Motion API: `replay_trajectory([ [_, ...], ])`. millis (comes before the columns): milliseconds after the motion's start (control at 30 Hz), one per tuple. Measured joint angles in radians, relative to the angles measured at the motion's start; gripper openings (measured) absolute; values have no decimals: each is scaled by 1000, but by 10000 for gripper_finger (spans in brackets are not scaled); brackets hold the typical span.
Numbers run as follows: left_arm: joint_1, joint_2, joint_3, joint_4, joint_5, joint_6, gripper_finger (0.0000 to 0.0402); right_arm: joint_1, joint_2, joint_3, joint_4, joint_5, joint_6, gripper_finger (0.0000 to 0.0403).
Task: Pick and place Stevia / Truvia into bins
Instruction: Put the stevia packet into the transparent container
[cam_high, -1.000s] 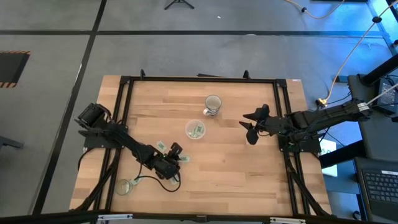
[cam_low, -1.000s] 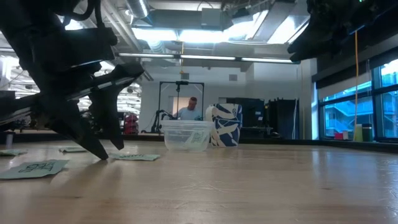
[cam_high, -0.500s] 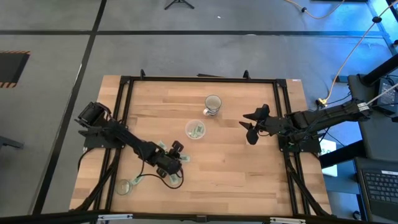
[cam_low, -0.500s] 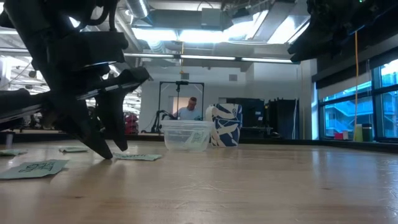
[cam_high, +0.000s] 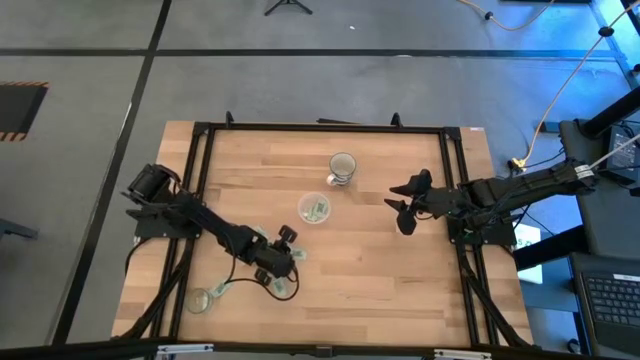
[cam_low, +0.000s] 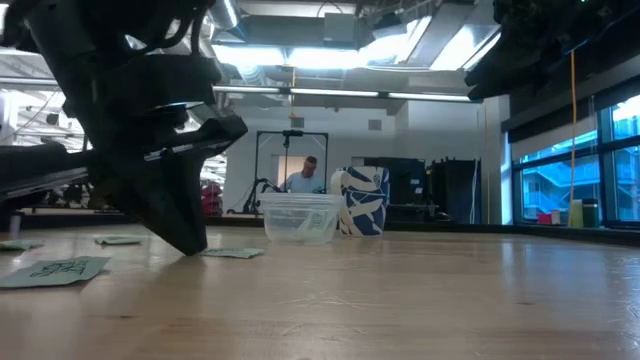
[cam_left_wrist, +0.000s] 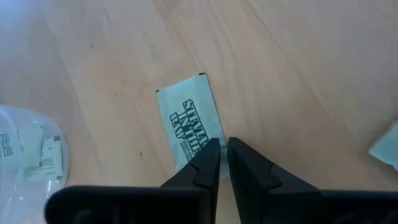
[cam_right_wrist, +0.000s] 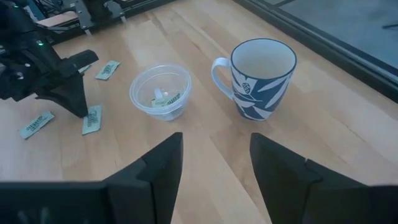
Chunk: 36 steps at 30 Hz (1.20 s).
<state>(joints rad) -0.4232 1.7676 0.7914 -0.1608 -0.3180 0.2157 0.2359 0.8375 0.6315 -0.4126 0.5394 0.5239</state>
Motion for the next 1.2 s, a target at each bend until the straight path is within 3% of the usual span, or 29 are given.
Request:
replay_trajectory([
  [267, 7, 4, 0, 21, 9, -19, 3, 0, 0, 0, 0, -3, 19, 190],
  [667, 9, -41, -8, 20, 10, -65, 2, 0, 0, 0, 1, -4, 18, 190],
  [800, 9, -41, -7, 18, 20, -72, 1, 0, 15, 1, 25, -54, 18, 191],
  [967, 10, -41, -6, 18, 36, -68, 1, 0, 83, 1, 154, -71, -6, 190],
  [1200, 29, -41, -6, 19, 58, 57, 2, 0, 294, 2, 408, -94, -41, 191],
])
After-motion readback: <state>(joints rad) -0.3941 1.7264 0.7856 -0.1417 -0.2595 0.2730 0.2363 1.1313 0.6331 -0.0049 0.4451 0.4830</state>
